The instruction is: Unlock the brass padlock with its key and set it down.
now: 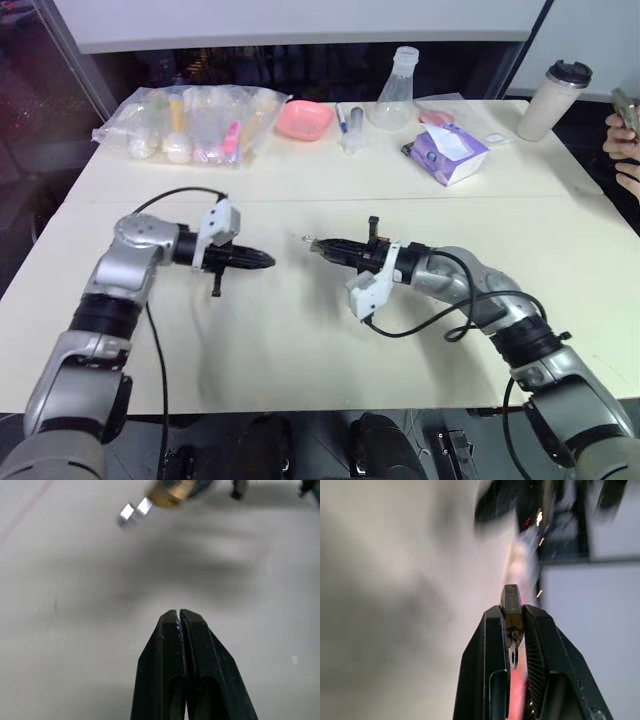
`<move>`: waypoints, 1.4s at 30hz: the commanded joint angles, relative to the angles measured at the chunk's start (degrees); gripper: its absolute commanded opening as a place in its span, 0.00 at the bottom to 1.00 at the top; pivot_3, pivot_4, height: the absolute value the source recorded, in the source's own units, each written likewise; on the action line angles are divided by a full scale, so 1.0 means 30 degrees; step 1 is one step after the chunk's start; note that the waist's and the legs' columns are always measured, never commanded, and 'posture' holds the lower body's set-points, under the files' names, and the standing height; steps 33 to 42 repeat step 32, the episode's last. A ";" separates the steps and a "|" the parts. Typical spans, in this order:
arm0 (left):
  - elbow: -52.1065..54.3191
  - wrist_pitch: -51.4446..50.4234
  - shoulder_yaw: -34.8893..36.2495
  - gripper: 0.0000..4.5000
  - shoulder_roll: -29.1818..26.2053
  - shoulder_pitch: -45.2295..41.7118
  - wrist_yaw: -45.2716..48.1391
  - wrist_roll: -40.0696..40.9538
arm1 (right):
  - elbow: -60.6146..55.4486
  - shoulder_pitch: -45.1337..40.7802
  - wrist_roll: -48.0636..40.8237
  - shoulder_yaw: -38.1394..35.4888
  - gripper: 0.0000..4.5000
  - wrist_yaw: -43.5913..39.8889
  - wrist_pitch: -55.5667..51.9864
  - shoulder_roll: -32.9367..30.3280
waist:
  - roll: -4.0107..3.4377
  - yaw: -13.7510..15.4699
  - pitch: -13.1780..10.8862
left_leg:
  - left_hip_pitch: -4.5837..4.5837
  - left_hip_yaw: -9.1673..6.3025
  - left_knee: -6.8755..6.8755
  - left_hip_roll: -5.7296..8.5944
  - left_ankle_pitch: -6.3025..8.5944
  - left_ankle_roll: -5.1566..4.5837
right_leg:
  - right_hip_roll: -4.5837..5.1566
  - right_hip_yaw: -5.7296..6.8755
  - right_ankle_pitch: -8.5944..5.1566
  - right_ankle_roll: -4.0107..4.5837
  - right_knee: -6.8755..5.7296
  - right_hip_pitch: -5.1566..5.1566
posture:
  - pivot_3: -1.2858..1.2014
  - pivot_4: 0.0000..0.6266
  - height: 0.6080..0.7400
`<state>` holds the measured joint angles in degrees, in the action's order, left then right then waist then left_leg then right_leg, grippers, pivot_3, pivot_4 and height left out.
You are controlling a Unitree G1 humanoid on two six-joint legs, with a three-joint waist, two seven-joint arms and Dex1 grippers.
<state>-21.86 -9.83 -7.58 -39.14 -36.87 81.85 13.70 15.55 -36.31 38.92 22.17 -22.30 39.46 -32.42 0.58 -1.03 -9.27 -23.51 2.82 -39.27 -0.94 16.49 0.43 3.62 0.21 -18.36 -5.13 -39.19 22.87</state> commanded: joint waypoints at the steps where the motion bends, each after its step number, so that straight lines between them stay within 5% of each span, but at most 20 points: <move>1: 0.1633 -0.0224 0.0582 0.01 -0.0386 0.0754 -0.0623 0.0195 | 0.1760 -0.1118 0.0483 0.0433 0.00 0.1037 -0.0060 0.0763 | 0.0000 0.0050 0.0000 | 0.0001 0.0003 0.0000 0.0002 0.0000 -0.0001 | 0.0004 -0.0001 0.0000 0.0000 0.0000 0.0000 | 0.52 0.24 0.81; 7: 0.3495 -0.1424 0.0878 0.01 -0.0050 0.1486 -0.1908 0.0834 | 0.4652 -0.1965 0.1576 0.1733 0.00 0.2196 0.0334 0.1476 | 0.0002 0.0066 0.0000 | -0.0003 0.0003 -0.0005 0.0010 -0.0001 0.0001 | 0.0004 -0.0001 0.0000 0.0000 0.0000 -0.0008 | 0.52 0.24 0.81; 16: 0.5906 -0.2618 0.0916 0.00 -0.0636 0.3819 -0.2161 0.1149 | 0.2007 0.0365 0.0215 0.2001 1.00 0.0005 0.0662 -0.0285 | -0.0010 0.0120 0.0008 | 0.0016 -0.0009 0.0011 -0.0005 -0.0001 0.0002 | 0.0014 -0.0007 0.0000 0.0000 -0.0009 -0.0016 | 0.52 0.24 0.81; 21: 0.6045 -0.3402 0.1390 0.00 -0.0882 0.3343 -0.2406 0.1604 | -0.3197 0.2936 -0.4861 -0.0595 1.00 -0.3644 -0.2793 -0.2371 | 0.0002 0.0279 0.0010 | 0.0023 -0.0038 -0.0009 0.0023 0.0064 -0.0112 | 0.0024 -0.0004 0.0000 0.0000 0.0008 -0.0064 | 0.52 0.24 0.81; 30: 0.6135 -0.3480 0.2106 0.00 -0.1242 0.3009 -0.2915 0.2034 | -1.2642 0.5896 -1.7308 -0.5505 1.00 -0.9855 -2.0821 -0.3495 | 0.0001 0.0102 0.0006 | 0.0038 -0.0058 0.0012 -0.0024 0.0067 -0.0116 | 0.0017 0.0001 0.0001 0.0005 0.0009 -0.0065 | 0.52 0.24 0.81; 42: 0.6288 -0.3490 0.2199 0.00 -0.1308 0.3102 -0.3018 0.2133 | -1.3629 0.6140 -1.8161 -0.5665 1.00 -1.0332 -2.2669 -0.4058 | 0.0002 0.0116 0.0006 | 0.0037 -0.0059 0.0014 -0.0020 0.0072 -0.0124 | 0.0029 0.0004 0.0001 0.0005 0.0027 -0.0074 | 0.52 0.24 0.81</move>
